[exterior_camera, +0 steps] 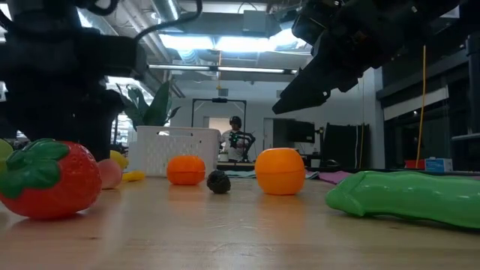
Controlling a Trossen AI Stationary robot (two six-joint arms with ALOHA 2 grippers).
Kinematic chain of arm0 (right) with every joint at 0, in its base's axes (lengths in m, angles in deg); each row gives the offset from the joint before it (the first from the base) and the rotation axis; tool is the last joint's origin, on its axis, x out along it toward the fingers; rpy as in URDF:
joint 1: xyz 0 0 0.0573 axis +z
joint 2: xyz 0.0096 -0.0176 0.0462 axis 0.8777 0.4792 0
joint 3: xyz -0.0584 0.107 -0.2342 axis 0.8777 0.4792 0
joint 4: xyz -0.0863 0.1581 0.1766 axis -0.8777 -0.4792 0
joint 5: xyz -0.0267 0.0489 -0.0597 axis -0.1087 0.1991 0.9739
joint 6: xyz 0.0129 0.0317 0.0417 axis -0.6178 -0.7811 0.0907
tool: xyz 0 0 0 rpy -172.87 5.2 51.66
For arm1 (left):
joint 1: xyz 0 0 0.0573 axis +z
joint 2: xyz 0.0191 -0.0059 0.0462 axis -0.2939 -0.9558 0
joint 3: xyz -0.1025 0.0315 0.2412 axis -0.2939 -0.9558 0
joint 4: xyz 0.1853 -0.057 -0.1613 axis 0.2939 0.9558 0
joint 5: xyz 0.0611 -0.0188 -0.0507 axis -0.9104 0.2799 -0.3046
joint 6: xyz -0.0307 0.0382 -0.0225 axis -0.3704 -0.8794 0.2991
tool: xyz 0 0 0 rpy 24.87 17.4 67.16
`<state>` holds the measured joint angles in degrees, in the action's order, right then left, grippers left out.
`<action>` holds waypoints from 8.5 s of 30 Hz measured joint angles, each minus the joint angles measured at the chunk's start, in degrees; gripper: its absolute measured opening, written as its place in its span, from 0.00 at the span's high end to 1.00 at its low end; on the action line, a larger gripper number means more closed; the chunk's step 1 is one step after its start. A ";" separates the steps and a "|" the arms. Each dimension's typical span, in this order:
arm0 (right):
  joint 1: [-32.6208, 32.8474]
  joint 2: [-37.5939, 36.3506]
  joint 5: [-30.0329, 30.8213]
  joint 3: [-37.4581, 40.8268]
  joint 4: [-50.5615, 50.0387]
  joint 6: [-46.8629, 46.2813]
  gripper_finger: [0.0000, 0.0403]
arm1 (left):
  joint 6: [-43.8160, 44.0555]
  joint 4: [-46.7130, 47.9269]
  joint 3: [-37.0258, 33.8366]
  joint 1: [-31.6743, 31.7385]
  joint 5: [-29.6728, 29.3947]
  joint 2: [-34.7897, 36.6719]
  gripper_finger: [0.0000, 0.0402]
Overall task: Pick and placing Produce into tupperware
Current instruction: Put the pink peach into the white basket, then put the yellow lemon into the white basket
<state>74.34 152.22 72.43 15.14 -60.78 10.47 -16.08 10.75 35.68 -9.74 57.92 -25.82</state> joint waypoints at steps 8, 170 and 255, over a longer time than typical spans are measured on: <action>0.00 0.00 0.00 0.02 0.36 -0.02 0.34 | -0.85 -1.49 0.00 1.95 -0.02 -2.70 0.36; -3.58 0.00 20.44 0.05 6.35 -1.46 0.34 | -32.44 -12.14 -5.75 42.75 10.58 19.38 0.74; -3.57 0.02 20.39 0.24 4.60 -2.97 0.34 | -26.00 -22.95 -20.35 29.94 11.59 38.97 0.49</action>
<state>70.77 152.24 92.82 15.38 -56.18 7.50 -42.08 -12.20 15.33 20.20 69.51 13.15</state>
